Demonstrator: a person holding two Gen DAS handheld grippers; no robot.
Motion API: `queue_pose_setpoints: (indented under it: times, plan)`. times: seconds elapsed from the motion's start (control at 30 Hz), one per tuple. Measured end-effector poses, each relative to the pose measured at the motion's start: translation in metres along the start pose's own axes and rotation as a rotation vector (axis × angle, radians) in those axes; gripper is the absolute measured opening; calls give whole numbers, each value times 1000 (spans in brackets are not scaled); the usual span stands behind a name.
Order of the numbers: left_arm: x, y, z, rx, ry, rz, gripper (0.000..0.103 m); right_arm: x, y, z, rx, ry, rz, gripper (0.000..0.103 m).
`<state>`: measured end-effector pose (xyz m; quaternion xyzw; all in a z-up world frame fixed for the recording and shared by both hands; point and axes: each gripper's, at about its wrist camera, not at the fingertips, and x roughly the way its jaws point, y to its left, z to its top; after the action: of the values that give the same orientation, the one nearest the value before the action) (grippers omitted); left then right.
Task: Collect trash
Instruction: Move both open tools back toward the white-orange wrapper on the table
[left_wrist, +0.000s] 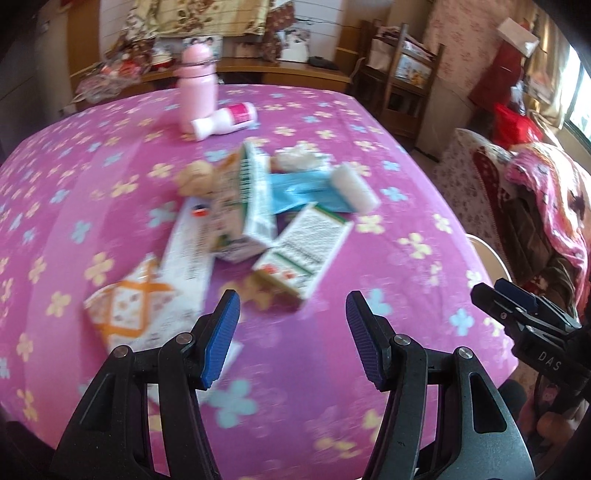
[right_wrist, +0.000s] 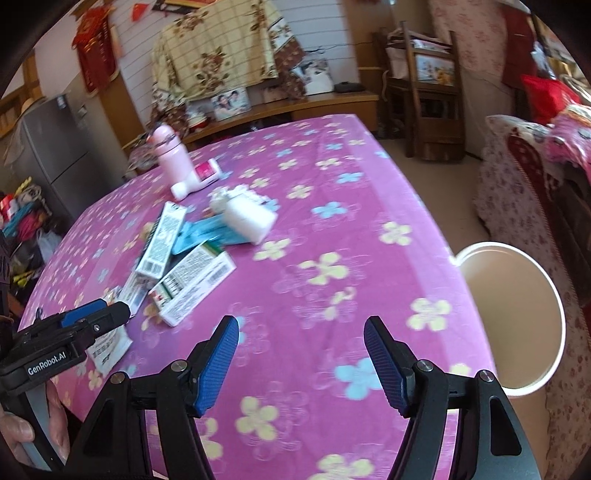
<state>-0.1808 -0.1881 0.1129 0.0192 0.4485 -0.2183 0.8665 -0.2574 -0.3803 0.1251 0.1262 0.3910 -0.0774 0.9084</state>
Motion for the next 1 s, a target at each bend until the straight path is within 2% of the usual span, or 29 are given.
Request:
queue_pose_setpoints:
  times: [0.1, 0.2, 0.5, 0.77, 1.0]
  plan:
    - [2, 19, -2, -32, 0, 27, 58, 7, 13, -1, -19, 18, 13, 69]
    - [11, 30, -2, -62, 18, 24, 58, 12, 24, -2, -38, 33, 27, 69]
    - [50, 28, -5, -19, 78, 42, 58, 18, 34, -4, -63, 58, 26, 69]
    - [37, 75, -14, -56, 121, 103, 58, 45, 52, 5, -58, 96, 56, 71]
    - [8, 113, -24, -101, 143, 90, 58, 87, 95, 17, -37, 151, 110, 74]
